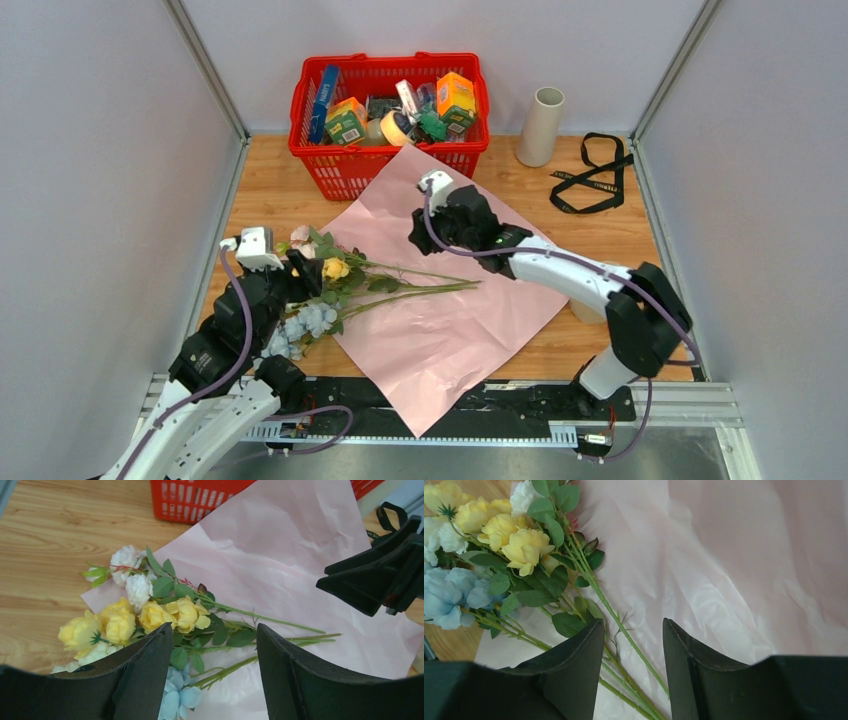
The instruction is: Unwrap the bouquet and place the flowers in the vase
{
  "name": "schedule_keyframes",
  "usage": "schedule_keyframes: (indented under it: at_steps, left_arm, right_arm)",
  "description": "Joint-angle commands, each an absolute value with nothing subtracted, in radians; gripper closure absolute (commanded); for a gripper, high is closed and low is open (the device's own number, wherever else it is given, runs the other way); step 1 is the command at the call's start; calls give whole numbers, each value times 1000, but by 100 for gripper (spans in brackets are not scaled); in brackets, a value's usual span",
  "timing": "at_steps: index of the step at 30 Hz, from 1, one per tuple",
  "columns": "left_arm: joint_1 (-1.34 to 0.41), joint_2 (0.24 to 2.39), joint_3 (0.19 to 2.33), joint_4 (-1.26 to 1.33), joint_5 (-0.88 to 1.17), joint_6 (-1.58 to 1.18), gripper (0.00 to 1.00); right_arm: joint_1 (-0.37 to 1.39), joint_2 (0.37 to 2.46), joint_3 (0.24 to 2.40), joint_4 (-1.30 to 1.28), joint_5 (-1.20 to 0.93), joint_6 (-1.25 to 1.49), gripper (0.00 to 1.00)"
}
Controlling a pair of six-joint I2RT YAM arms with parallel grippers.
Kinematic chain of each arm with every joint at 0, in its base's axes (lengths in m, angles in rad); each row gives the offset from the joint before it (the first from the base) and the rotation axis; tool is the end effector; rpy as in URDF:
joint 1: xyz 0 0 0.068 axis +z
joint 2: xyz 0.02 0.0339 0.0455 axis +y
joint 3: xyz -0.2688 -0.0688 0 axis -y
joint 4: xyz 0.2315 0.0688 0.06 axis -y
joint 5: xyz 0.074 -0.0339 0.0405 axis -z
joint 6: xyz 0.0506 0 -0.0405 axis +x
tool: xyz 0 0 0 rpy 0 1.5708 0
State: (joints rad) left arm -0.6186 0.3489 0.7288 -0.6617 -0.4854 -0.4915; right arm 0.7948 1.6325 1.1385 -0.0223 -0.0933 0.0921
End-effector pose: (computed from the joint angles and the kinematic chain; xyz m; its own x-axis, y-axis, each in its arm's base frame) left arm 0.0741 -0.0238 0.3139 -0.2695 -0.3206 -0.9081 0.0234 0.9405 -0.3389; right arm 0.2607 0.2724 0.2634 -0.4149 -0.2920 -0.8617 -0.7323 0.6692 0.1258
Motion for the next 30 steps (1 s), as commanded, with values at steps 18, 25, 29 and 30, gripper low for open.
schedule_keyframes:
  at_steps: [18, 25, 29, 30]
  left_arm:
    - [-618, 235, 732, -672, -591, -499, 29]
    - [-618, 242, 735, -678, -589, -499, 28]
    - [-618, 244, 735, -680, -597, -500, 28]
    - [-618, 244, 735, -681, -601, -503, 28]
  right_arm:
    - [920, 2120, 1542, -175, -161, -135, 49]
    - [931, 2180, 1577, -187, -124, -146, 56]
    - [945, 2166, 1575, -187, -100, -167, 79]
    - [949, 2157, 1574, -187, -98, -172, 83]
